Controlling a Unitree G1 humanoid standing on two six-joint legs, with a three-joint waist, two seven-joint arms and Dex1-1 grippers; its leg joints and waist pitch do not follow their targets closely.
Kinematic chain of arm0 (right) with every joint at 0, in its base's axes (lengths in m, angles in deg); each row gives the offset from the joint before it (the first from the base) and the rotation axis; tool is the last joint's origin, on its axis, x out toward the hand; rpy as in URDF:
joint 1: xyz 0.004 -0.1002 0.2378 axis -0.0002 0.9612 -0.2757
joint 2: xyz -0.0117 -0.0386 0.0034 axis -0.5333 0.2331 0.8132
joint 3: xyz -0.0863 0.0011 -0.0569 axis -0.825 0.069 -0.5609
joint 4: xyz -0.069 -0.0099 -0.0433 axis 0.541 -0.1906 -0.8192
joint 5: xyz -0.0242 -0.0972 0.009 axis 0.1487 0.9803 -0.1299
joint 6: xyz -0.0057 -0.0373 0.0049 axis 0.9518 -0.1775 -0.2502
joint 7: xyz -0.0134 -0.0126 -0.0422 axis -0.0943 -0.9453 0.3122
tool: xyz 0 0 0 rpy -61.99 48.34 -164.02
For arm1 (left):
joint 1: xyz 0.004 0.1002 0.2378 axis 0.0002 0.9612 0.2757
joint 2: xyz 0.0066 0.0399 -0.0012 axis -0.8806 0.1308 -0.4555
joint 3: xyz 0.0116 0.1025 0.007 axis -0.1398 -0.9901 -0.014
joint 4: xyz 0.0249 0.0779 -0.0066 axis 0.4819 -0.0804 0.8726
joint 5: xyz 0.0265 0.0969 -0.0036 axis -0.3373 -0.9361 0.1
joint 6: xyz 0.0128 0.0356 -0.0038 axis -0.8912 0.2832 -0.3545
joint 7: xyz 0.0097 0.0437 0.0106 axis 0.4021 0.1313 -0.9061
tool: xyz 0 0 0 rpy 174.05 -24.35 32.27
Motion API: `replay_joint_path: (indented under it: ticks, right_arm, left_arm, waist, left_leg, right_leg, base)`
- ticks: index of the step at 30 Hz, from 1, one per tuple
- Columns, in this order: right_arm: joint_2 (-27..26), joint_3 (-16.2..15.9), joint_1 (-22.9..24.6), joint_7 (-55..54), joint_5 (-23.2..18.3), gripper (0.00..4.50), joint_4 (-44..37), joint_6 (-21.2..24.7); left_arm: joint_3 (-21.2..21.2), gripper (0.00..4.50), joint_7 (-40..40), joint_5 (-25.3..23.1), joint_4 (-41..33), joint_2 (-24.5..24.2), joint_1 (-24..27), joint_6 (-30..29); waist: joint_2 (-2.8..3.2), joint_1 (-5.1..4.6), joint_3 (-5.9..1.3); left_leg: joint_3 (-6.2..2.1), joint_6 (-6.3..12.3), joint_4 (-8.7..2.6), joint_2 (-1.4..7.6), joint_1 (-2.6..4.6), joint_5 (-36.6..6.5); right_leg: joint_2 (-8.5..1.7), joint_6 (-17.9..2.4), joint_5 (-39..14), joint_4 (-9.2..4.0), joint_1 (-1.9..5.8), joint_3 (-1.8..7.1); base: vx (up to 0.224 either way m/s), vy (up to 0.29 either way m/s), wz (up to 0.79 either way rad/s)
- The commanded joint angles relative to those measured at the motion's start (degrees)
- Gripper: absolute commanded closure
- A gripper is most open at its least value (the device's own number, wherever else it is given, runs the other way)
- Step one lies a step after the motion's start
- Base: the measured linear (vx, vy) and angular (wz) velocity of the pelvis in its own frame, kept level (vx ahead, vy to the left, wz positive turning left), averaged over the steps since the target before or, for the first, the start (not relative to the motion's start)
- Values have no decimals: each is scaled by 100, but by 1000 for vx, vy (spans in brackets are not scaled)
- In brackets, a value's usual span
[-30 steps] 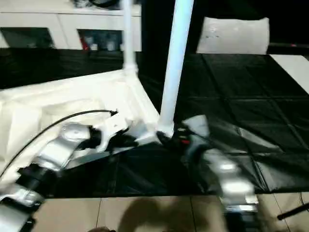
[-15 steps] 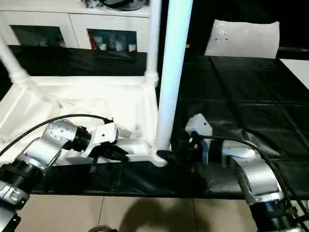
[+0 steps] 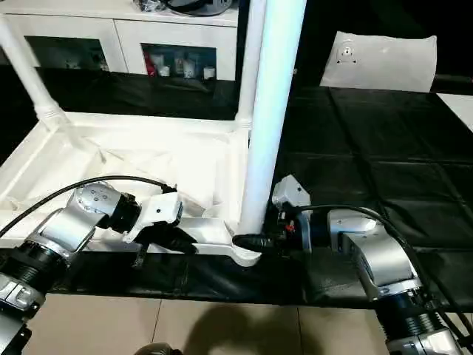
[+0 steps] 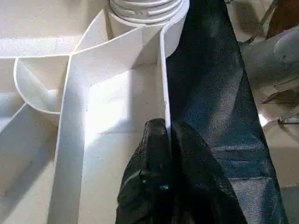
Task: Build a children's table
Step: Rotate leg to tighten
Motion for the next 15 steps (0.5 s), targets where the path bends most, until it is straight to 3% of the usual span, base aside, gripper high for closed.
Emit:
replay_joint_path:
  ticks: [1,7,9,10,11,12,15]
  right_arm:
    - [96,-47,-59,153,-89,186,3,128]
    - [89,25,9,171,-277,233,-128,396]
    - [78,38,89,121,-338,236,-251,509]
    - [63,47,122,86,-373,236,-309,569]
    - [45,57,154,46,-409,237,-368,633]
    - [-19,75,206,-89,-451,238,-489,782]
    - [-239,129,296,-502,-432,238,-655,927]
  left_arm:
    - [-263,450,-267,-143,112,-49,-65,85]
    - [-206,450,-227,-140,245,-32,-134,46]
    - [-178,450,-197,-128,272,-17,-137,-8]
    - [-169,450,-183,-129,283,-12,-141,-41]
    - [-163,450,-165,-136,295,-9,-147,-76]
    - [-151,450,-75,-177,326,6,-166,-191]
    - [-57,450,126,-130,321,109,-181,-457]
  waist:
    - [-37,-22,-346]
    - [-34,-26,-354]
    - [-31,-20,-355]
    - [11,-18,-354]
    - [-3,-20,-355]
    - [31,-13,-359]
    - [14,-25,-337]
  left_leg:
    - [-199,369,-379,566,47,-615]
    - [-197,324,-376,570,60,-630]
    - [-197,329,-375,571,57,-604]
    - [-204,318,-376,571,60,-614]
    - [-201,312,-379,573,61,-632]
    - [-209,287,-379,577,68,-653]
    - [-204,214,-394,570,70,-761]
  right_leg:
    - [-733,-959,-1158,-409,238,460]
    - [-728,-962,-1152,-407,231,462]
    - [-729,-975,-1085,-398,235,464]
    - [-729,-978,-1089,-397,232,463]
    - [-724,-966,-1093,-409,234,464]
    - [-730,-976,-1067,-403,235,465]
    - [-738,-937,-1287,-440,230,474]
  base:
    - [0,0,0]
    - [0,0,0]
    - [0,0,0]
    - [0,0,0]
    - [0,0,0]
    - [0,0,0]
    - [0,0,0]
